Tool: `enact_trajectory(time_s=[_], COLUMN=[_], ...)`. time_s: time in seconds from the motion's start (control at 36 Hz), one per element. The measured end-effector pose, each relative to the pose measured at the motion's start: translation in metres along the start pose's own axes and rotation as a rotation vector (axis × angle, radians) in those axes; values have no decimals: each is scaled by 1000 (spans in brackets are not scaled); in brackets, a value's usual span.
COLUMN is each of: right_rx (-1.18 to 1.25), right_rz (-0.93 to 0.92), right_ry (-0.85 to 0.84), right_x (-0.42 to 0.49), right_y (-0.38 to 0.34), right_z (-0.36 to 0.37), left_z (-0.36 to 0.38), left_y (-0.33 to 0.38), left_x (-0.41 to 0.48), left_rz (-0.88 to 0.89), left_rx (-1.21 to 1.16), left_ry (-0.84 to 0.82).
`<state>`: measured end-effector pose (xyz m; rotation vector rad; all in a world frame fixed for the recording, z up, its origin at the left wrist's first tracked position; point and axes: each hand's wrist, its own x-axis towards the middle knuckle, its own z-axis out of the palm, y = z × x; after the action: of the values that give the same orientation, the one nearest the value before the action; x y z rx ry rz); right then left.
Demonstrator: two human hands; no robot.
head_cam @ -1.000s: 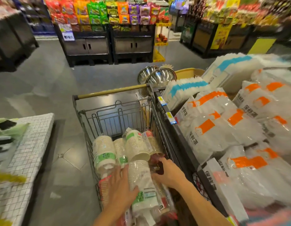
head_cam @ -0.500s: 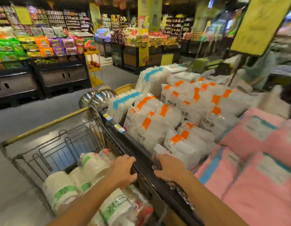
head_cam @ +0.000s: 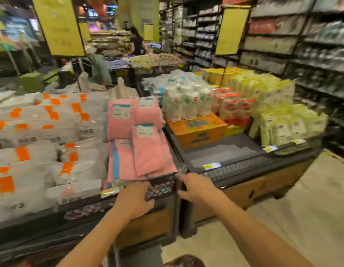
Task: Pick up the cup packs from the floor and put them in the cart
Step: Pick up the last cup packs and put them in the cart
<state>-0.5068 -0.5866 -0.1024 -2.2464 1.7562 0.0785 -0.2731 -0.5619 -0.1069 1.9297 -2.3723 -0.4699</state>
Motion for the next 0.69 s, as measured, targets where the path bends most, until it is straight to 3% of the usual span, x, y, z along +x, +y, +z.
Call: enact_trajectory(time_s=[0.36,0.69], right_rx=[179,324], right_rz=[718,1130], right_ry=[81,128], right_x=[-278,-513], right_y=[241,387], right_z=[25,84], left_z=[84,188], left_y=[333,601], left_x=[17,-41], left_rz=[712,1034], left_rx=[169,273], left_ry=[-196,-351])
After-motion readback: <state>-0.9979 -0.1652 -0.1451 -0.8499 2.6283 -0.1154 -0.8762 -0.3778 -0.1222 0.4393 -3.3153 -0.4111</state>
